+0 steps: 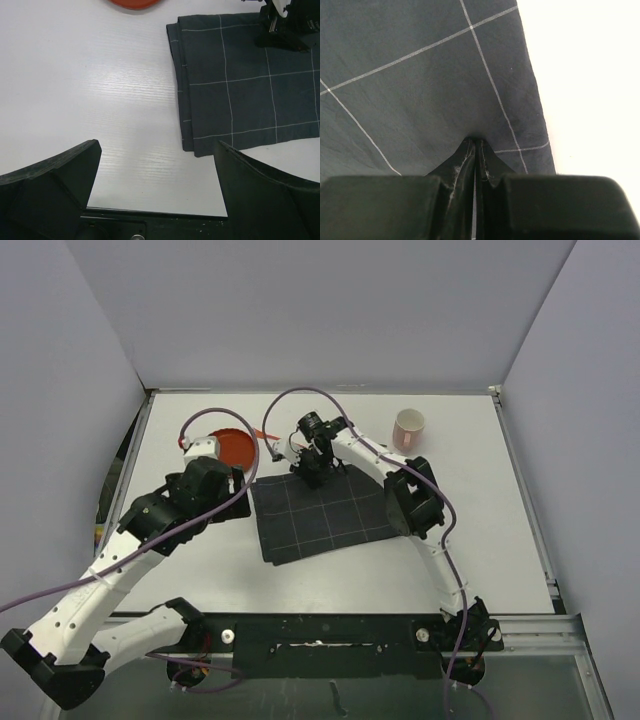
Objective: Set the dinner table for one person
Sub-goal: Flatten out the napkin at the center of the board.
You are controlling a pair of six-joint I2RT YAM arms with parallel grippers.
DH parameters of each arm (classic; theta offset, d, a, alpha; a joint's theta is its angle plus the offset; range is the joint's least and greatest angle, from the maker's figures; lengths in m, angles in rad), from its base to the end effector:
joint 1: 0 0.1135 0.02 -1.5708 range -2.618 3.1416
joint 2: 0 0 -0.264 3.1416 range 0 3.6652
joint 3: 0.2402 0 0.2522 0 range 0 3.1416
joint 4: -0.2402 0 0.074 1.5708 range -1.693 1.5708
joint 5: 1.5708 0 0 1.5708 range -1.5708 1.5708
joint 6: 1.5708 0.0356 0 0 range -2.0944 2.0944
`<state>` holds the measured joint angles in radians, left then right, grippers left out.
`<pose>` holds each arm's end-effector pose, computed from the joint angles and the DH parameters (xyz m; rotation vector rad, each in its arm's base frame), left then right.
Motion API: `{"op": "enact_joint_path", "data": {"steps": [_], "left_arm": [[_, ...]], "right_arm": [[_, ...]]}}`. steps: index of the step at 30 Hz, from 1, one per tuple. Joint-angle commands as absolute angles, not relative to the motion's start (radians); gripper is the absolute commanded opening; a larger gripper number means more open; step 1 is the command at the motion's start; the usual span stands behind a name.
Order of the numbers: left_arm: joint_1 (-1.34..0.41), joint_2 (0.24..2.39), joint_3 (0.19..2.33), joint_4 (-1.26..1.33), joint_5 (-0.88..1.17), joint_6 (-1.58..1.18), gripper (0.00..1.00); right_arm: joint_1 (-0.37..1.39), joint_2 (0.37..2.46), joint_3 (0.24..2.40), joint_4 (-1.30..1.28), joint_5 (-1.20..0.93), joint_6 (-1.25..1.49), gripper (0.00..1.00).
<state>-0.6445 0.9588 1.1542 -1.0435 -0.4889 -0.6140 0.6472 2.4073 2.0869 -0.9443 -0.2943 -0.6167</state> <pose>0.1433 -0.0868 0.3569 -0.1805 2.2878 -0.0475 0.3926 0.3097 0.1671 -1.7123 2.2301 0.4232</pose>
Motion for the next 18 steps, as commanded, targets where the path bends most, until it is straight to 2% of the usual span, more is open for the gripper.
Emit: {"op": "enact_joint_path", "data": {"steps": [1,10,18], "left_arm": [[-0.628,0.992,1.158,-0.954,-0.45,-0.576,0.98],[-0.589,1.019,1.123,-0.868,-0.36,-0.567,0.98],[-0.574,1.045,1.127,-0.836,-0.327,-0.563,0.97]], "right_arm": [[0.622,2.456,2.152,-0.921,-0.295,-0.623,0.0],[0.558,2.443,2.164,-0.902,-0.298,-0.617,0.0],[0.516,2.374,2.027,-0.85,-0.317,-0.594,0.0]]}}
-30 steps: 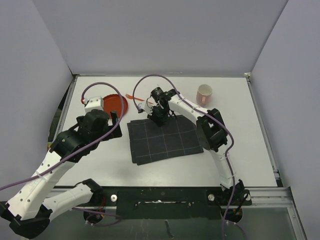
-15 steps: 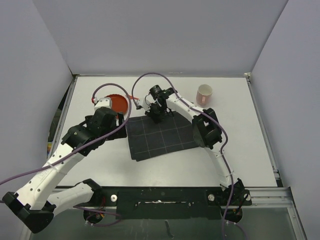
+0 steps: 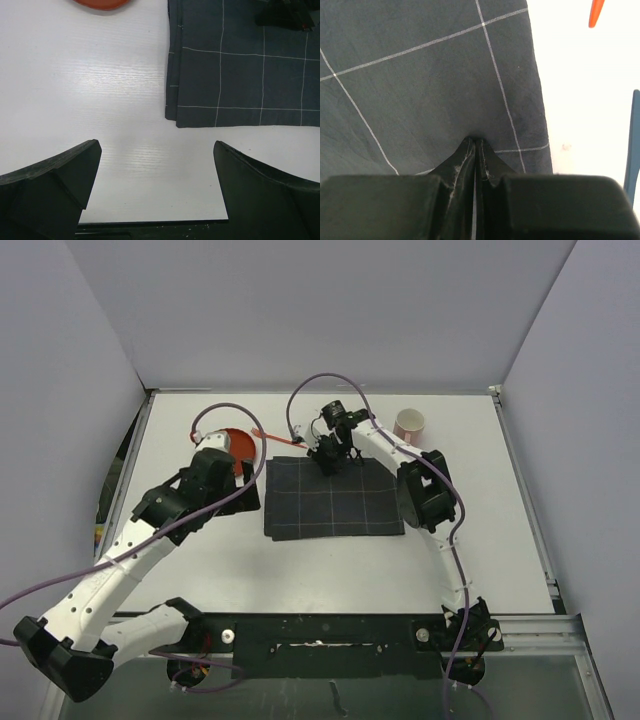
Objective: Set the dinner table for one person
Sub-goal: Flatten out the napkin at the center of the board.
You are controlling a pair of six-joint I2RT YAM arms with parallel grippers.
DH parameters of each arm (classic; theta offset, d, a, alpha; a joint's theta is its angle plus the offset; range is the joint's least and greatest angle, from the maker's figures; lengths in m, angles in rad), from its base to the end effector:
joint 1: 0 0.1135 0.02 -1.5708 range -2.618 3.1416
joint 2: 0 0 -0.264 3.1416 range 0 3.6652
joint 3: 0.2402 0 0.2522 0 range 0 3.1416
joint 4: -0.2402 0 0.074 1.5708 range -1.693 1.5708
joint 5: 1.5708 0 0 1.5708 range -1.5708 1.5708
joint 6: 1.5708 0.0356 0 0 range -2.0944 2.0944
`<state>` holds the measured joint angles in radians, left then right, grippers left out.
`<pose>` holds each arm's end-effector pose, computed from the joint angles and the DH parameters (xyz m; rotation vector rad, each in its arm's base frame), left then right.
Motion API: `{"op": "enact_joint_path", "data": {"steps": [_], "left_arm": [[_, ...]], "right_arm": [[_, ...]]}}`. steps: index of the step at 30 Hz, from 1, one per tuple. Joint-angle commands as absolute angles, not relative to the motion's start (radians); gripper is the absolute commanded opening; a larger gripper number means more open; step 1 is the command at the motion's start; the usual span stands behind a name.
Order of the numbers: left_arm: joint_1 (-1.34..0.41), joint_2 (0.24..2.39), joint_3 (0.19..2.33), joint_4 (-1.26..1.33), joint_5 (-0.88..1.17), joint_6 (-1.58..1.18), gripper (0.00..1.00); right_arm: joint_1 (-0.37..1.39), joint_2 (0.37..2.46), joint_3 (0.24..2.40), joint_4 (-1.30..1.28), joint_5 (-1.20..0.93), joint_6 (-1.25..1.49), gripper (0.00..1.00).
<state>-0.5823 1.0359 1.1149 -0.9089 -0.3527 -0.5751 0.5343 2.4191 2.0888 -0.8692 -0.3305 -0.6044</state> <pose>0.1716 -0.0983 0.3405 -0.1532 2.3354 -0.1476 0.4316 0.2688 0.1650 -1.5426 2.2517 0.4367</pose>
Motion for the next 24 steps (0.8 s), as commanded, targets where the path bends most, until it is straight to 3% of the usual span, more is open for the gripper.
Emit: {"op": "enact_joint_path", "data": {"steps": [1,14,24], "left_arm": [[-0.572,1.048,1.128,-0.833,-0.327,-0.562,0.97],[-0.568,1.058,1.131,-0.786,-0.317,-0.572,0.97],[-0.569,1.054,1.145,-0.734,-0.333,-0.528,0.96]], "right_arm": [[0.514,2.369,2.016,-0.845,-0.316,-0.595,0.0],[0.541,2.326,1.968,-0.842,-0.299,-0.603,0.0],[0.555,2.174,1.952,-0.802,-0.221,-0.595,0.0]]}}
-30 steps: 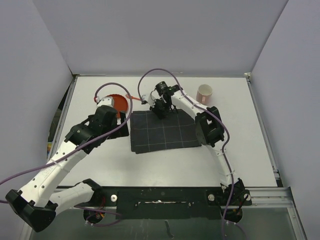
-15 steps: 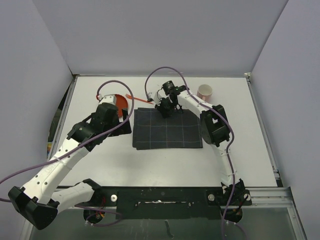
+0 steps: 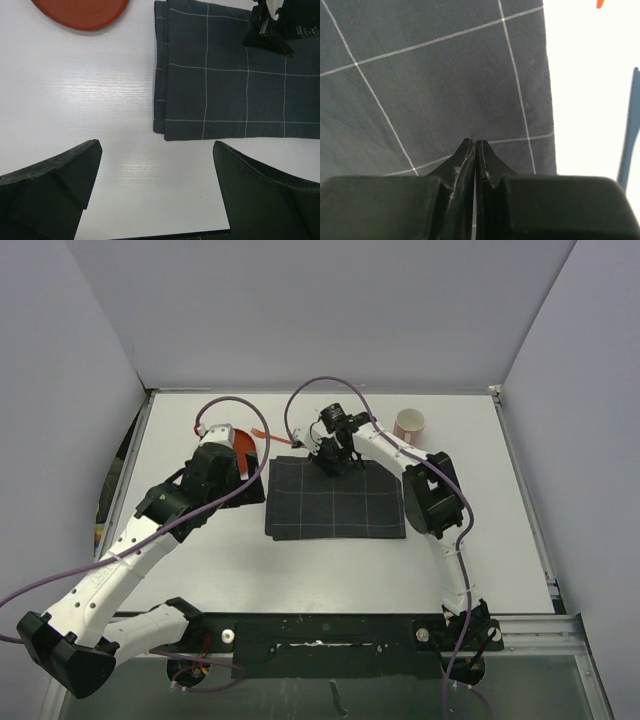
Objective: Set the dinner table for one person
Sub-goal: Flatten out the napkin at the center of the board, then pick up the plate at the center of the board.
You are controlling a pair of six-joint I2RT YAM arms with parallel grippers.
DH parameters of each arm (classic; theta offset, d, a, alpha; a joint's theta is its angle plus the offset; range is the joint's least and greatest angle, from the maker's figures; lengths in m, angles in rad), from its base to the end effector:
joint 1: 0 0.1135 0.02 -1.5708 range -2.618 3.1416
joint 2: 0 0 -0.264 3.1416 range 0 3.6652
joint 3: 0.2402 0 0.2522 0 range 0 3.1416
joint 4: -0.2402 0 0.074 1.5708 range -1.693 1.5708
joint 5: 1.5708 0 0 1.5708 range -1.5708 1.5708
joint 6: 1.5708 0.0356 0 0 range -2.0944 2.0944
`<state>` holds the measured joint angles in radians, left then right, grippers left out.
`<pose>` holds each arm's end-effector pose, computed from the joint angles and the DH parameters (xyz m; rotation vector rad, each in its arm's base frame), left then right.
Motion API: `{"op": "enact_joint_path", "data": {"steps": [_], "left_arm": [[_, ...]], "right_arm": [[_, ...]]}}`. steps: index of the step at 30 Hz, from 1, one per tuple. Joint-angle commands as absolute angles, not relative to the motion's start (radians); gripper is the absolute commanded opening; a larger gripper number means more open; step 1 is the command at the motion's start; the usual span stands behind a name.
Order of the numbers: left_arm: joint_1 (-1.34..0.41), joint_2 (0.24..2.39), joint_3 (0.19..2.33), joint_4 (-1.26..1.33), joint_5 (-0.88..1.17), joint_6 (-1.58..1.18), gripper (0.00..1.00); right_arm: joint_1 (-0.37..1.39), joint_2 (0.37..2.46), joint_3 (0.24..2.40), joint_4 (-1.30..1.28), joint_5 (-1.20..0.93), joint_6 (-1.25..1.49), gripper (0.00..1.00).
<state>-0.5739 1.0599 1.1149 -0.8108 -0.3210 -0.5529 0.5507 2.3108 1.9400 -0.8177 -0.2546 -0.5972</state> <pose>0.1830 -0.1049 0.3432 -0.1355 2.2846 -0.2138 0.4116 0.2633 0.1750 -1.5419 2.2600 0.3376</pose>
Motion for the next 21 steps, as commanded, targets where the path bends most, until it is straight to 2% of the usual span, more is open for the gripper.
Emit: {"op": "enact_joint_path", "data": {"steps": [1,6,10,11,12,13,14,15,18,21], "left_arm": [[-0.569,1.054,1.144,-0.733,-0.333,-0.527,0.96],[-0.57,1.046,1.142,-0.729,-0.335,-0.517,0.98],[-0.582,0.989,1.182,-0.716,-0.434,-0.47,0.98],[-0.583,0.967,1.19,-0.69,-0.456,-0.434,0.98],[-0.582,0.952,1.194,-0.643,-0.459,-0.382,0.98],[-0.582,0.939,1.198,-0.588,-0.433,-0.316,0.98],[-0.583,0.934,1.201,-0.524,-0.419,-0.247,0.98],[-0.581,0.928,1.201,-0.465,-0.417,-0.214,0.98],[-0.563,0.921,1.202,-0.322,-0.384,-0.2,0.98],[-0.551,0.908,1.182,-0.245,-0.344,-0.271,0.98]], "right_arm": [[0.555,2.159,1.954,-0.8,-0.213,-0.595,0.0],[0.554,2.102,1.966,-0.772,-0.152,-0.583,0.0],[0.566,1.953,1.946,-0.681,-0.016,-0.578,0.0],[0.57,1.909,1.937,-0.649,0.048,-0.585,0.05],[0.572,1.873,1.933,-0.626,0.098,-0.604,0.19],[0.578,1.844,1.932,-0.608,0.147,-0.633,0.53],[0.582,1.823,1.928,-0.591,0.205,-0.676,0.95],[0.586,1.81,1.922,-0.565,0.282,-0.724,0.99],[0.593,1.774,1.837,-0.376,0.55,-0.839,0.98],[0.592,1.691,1.719,-0.27,0.612,-0.922,1.0]]}}
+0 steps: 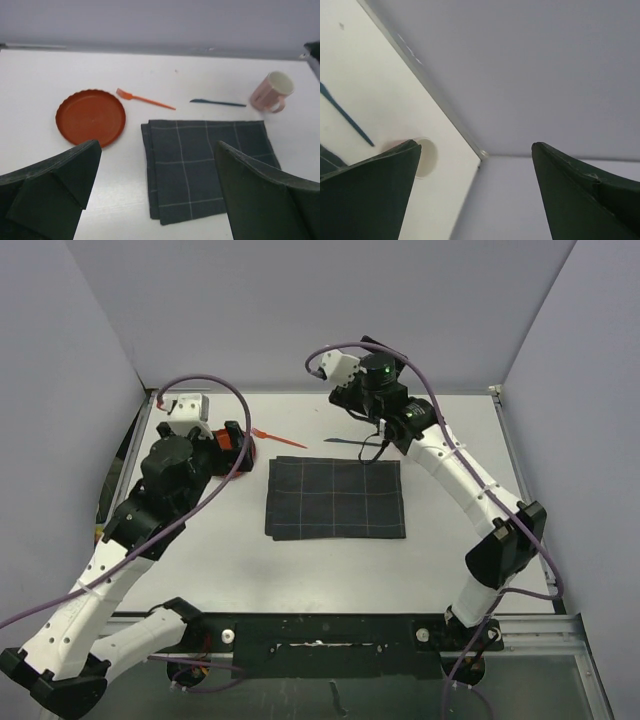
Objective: Set the dinner table for one person
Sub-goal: Pick up the plate at the center of the board.
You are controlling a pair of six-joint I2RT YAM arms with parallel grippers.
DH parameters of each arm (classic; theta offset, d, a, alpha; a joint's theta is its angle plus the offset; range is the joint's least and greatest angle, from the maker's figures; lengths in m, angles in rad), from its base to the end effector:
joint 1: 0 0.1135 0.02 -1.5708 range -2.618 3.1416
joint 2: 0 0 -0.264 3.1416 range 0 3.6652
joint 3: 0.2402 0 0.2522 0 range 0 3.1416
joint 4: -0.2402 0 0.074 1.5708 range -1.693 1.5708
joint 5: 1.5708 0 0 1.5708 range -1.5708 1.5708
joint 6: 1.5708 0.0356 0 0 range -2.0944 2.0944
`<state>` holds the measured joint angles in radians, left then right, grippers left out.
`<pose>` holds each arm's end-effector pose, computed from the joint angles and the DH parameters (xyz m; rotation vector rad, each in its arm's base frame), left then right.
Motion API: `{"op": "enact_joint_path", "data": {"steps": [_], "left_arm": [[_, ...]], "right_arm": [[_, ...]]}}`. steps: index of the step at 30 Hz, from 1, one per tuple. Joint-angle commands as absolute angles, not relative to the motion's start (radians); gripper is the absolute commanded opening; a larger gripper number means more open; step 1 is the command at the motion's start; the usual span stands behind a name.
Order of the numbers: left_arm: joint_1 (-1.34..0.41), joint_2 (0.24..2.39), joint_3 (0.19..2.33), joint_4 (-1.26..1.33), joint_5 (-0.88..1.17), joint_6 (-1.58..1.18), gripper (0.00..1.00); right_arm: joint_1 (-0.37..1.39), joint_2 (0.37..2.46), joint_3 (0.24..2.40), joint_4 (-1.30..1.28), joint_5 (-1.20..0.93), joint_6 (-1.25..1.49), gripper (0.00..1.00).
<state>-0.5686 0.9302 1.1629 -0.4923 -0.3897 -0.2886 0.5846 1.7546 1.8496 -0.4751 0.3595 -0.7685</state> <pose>0.1675 -0.0910 0.4126 -0.0193 1.8176 -0.2518 0.3456 0.2137 0.4162 -1.0284 1.6621 -0.4717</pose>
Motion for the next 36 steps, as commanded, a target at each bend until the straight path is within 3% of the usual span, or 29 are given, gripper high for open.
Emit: {"op": "enact_joint_path", "data": {"steps": [1,3,5,9,11,14,15,16,19,26,29,33,36], "left_arm": [[-0.545,0.898,1.156,-0.185,-0.267,-0.219,0.98],[-0.542,0.902,1.13,-0.133,-0.171,-0.143,0.88],[-0.54,0.966,1.156,-0.211,-0.218,-0.151,0.82],[-0.544,1.085,1.173,-0.413,-0.218,-0.236,0.77],[-0.549,1.116,1.171,-0.502,-0.256,-0.294,0.65],[-0.547,1.117,1.151,-0.631,-0.44,-0.343,0.6],[-0.545,1.111,1.148,-0.67,-0.501,-0.352,0.61],[-0.543,1.102,1.147,-0.703,-0.548,-0.361,0.63],[-0.543,1.058,1.108,-0.73,-0.528,-0.418,0.69],[-0.546,1.052,0.997,-0.652,-0.388,-0.586,0.68],[-0.547,1.086,1.014,-0.687,-0.429,-0.589,0.66],[-0.549,1.122,1.035,-0.711,-0.443,-0.591,0.67],[-0.558,1.124,1.035,-0.71,-0.433,-0.604,0.67]], "right_arm": [[0.591,1.65,1.696,-0.309,0.599,-0.899,0.93],[0.566,1.596,1.674,-0.425,0.537,-0.769,0.73],[0.505,1.557,1.637,-0.535,0.457,-0.616,0.55],[0.361,1.51,1.466,-0.659,0.226,-0.426,0.4],[0.347,1.479,1.379,-0.666,0.17,-0.405,0.31],[0.343,1.418,1.3,-0.656,0.128,-0.381,0.32],[0.337,1.4,1.286,-0.653,0.123,-0.379,0.37],[0.331,1.385,1.273,-0.646,0.119,-0.38,0.45],[0.31,1.37,1.26,-0.628,0.105,-0.391,0.48],[0.289,1.422,1.259,-0.617,0.072,-0.331,0.41],[0.266,1.443,1.227,-0.582,0.042,-0.306,0.31],[0.264,1.485,1.192,-0.488,0.042,-0.257,0.33],[0.263,1.525,1.185,-0.409,0.057,-0.222,0.3]]}}
